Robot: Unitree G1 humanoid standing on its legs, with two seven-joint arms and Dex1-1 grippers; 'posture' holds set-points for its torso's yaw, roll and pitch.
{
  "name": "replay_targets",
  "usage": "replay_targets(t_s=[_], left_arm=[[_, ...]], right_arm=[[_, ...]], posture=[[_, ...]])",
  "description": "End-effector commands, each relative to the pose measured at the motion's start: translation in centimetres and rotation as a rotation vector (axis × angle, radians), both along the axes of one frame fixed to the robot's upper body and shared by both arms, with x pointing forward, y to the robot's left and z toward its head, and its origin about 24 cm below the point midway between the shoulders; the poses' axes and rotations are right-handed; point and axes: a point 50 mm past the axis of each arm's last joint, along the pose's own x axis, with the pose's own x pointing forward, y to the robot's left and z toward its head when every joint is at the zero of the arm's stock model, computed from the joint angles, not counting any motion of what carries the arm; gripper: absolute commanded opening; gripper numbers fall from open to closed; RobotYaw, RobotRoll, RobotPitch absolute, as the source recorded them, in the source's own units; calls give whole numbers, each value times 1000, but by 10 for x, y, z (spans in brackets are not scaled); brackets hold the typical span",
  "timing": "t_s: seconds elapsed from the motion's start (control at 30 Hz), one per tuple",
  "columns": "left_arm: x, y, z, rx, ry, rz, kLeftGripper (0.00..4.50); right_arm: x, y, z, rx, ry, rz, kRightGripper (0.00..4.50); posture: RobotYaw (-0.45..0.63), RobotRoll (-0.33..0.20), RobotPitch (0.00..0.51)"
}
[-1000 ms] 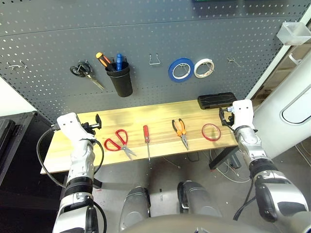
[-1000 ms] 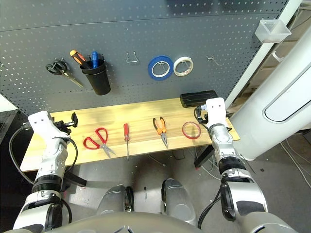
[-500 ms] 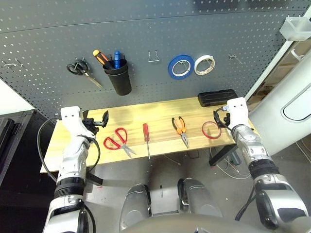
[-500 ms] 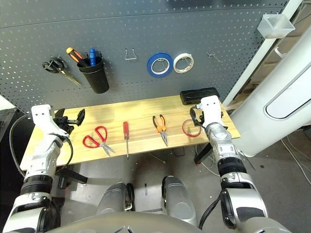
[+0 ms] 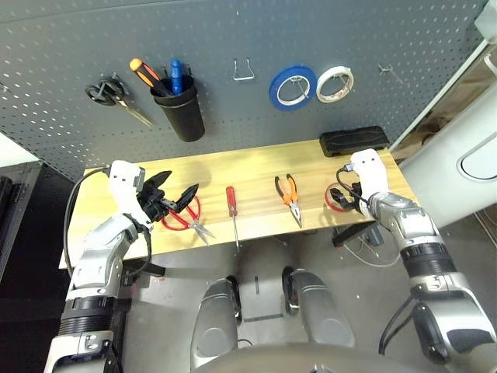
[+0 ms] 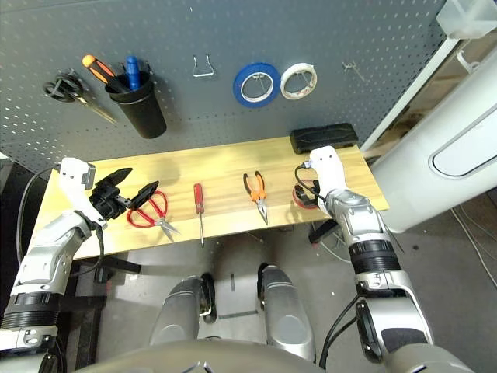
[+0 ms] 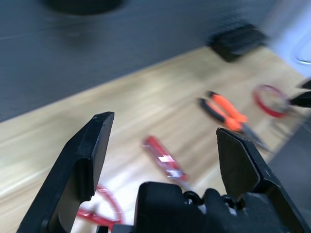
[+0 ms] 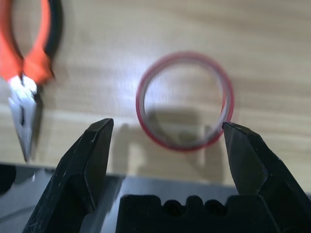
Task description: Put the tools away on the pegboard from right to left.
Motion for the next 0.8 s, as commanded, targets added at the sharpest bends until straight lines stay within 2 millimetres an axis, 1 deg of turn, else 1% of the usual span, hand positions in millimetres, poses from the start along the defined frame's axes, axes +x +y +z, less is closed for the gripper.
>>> replay_targets(t_s=[0.03, 0.17, 0.3, 0.43, 0.47, 0.5, 0.6, 0.67, 0.7, 0.77, 0.8], left_arm=[[-10, -6, -1, 2, 51, -75, 4437], [-17, -5, -4, 18, 79, -110, 4437], [-21, -1, -9, 37, 97, -120, 4437], [-21, 2, -13, 44, 95, -119, 4437], [-20, 3, -14, 50, 92, -114, 4500], [-20, 4, -15, 61, 86, -114, 4500], [-18, 5, -16, 66, 77, -111, 4500], [-16, 7, -16, 58, 71, -99, 4500], [-16, 7, -16, 56, 69, -96, 4500], [-13, 7, -17, 57, 61, -90, 4500], [-11, 7, -17, 54, 55, -82, 4500]], right_arm=[[-1, 3, -5, 4, 49, 17, 4500], [5, 8, -11, -7, 70, 33, 4500], [16, 16, -20, -33, 101, 53, 4500], [25, 21, -30, -71, 112, 58, 4500], [26, 22, -32, -72, 112, 57, 4112], [27, 23, -35, -73, 112, 56, 3910], [27, 26, -40, -77, 108, 63, 2898], [28, 28, -41, -78, 101, 70, 2217], [29, 29, -41, -75, 98, 72, 1806], [30, 29, -41, -75, 85, 70, 1161], [31, 29, -39, -75, 73, 67, 743]], posture=[[-58, 0, 289], [-44, 0, 292], [-30, 0, 289], [-10, 0, 269], [-8, 0, 265], [3, 0, 256], [14, 0, 242], [15, 0, 234], [13, 0, 229], [9, 0, 204], [5, 0, 192]])
